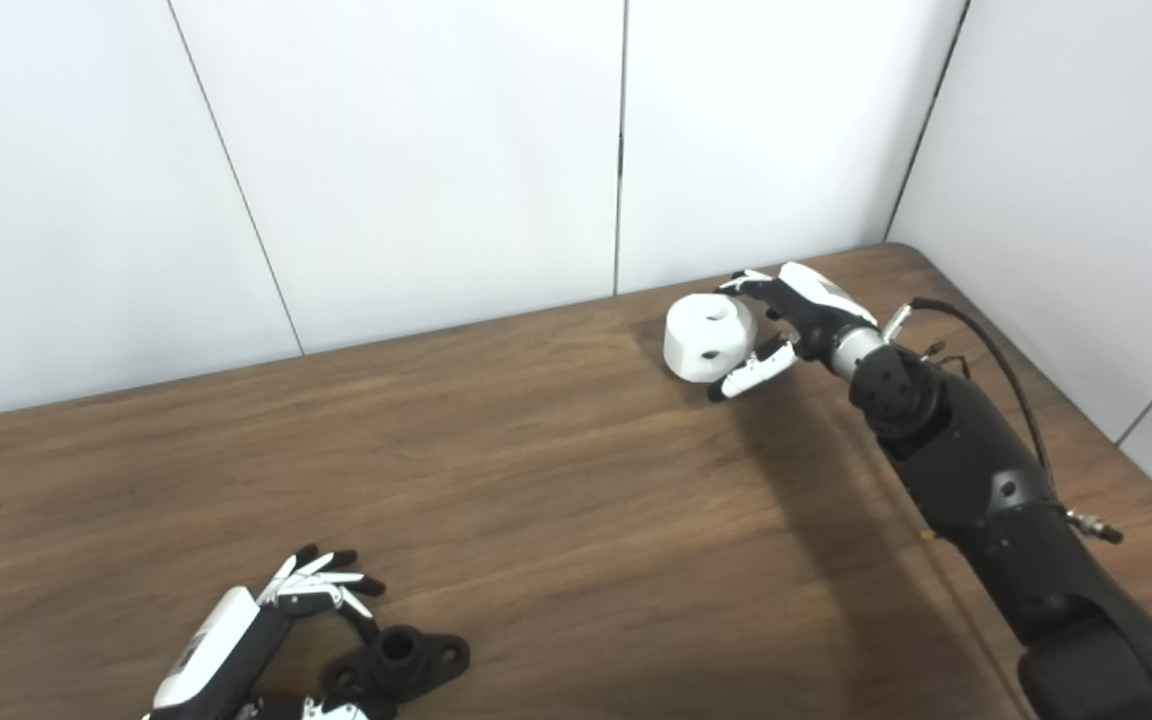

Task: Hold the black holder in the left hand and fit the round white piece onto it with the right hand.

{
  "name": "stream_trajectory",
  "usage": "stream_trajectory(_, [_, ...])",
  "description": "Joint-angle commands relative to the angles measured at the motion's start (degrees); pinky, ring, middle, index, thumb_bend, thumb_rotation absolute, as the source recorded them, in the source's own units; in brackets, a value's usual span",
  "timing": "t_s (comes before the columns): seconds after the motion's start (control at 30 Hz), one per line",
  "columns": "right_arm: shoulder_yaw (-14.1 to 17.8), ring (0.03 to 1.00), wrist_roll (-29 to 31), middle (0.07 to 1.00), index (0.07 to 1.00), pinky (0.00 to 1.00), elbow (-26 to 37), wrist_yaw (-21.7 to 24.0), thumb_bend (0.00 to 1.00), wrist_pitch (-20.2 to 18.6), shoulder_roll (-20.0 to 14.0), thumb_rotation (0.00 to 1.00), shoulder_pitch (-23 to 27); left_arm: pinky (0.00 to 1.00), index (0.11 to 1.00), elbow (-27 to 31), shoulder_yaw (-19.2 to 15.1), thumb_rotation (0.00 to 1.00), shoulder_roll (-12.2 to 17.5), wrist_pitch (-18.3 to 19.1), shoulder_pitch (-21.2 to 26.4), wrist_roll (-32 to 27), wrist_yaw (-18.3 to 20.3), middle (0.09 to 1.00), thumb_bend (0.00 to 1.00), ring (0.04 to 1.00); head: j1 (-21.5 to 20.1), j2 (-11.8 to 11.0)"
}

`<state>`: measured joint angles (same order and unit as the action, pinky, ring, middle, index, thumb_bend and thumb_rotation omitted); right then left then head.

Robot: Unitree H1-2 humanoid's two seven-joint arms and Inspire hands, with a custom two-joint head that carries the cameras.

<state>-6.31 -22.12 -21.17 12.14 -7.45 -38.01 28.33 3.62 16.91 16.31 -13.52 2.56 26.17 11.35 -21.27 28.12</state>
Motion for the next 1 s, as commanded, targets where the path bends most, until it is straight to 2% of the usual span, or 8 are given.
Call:
stream_trajectory(0.0, [0.32, 0.951, -0.68, 0.958, 0.785, 0.85, 0.39, -1.44, 0.91, 1.62, -0.56, 0.23, 2.59, 1.00, 0.485, 1.01, -0.25, 0.06, 0.75, 0.42, -0.29, -0.10, 0.57, 0.760, 0.52, 0.914, -0.05, 0.01])
stream_trajectory(0.1, [0.64, 0.951, -1.32, 0.935, 0.684, 0.87, 0.57, -2.86, 0.82, 2.46, -0.18, 0.21, 2.60, 1.00, 0.485, 1.07, -0.35, 0.06, 0.87, 0.40, -0.21, -0.12, 0.70, 0.761, 0.52, 0.914, -0.05, 0.01])
stream_trajectory(0.13, [0.86, 0.951, -1.45, 0.908, 0.572, 0.89, 0.55, -3.39, 0.64, 2.87, -0.07, 0.17, 2.58, 1.00, 0.485, 1.05, -0.38, 0.06, 0.90, 0.34, -0.18, -0.07, 0.71, 0.761, 0.52, 0.914, -0.05, 0.01])
stream_trajectory(0.17, [1.05, 0.949, -1.67, 0.889, 0.533, 0.91, 0.52, -3.96, 0.58, 3.23, 0.01, 0.16, 2.56, 1.00, 0.485, 1.02, -0.41, 0.06, 0.89, 0.27, -0.16, 0.00, 0.65, 0.761, 0.52, 0.913, -0.05, 0.01])
stream_trajectory(0.23, [1.34, 0.936, -1.86, 0.834, 0.497, 0.92, 0.39, -4.88, 0.53, 3.95, 0.09, 0.14, 2.54, 1.00, 0.485, 0.97, -0.45, 0.06, 0.85, 0.21, -0.09, -0.09, 0.69, 0.759, 0.52, 0.911, -0.24, 0.02])
stream_trajectory(0.47, [1.44, 0.897, -2.62, 0.783, 0.486, 0.88, -0.43, -6.65, 0.52, 5.95, 0.02, 0.14, 2.73, 1.00, 0.485, 1.05, -0.57, 0.06, 0.80, 0.27, -0.10, -0.33, 0.93, 0.760, 0.52, 0.915, -0.34, 0.28])
stream_trajectory(0.7, [1.35, 0.890, -2.68, 0.778, 0.487, 0.87, 1.07, -5.99, 0.52, 5.32, -0.13, 0.14, 2.56, 1.00, 0.485, 0.55, -0.65, 0.06, 0.96, -0.50, 0.18, -0.76, 0.94, 0.759, 0.52, 0.915, -0.34, 0.28])
stream_trajectory(0.97, [1.72, 0.891, -1.90, 0.779, 0.486, 0.86, 3.09, -4.70, 0.52, 5.14, -0.56, 0.14, 2.12, 1.00, 0.485, 0.51, -0.88, 0.06, 0.74, -0.27, 0.62, -0.62, 0.87, 0.759, 0.52, 0.916, -0.19, 1.37])
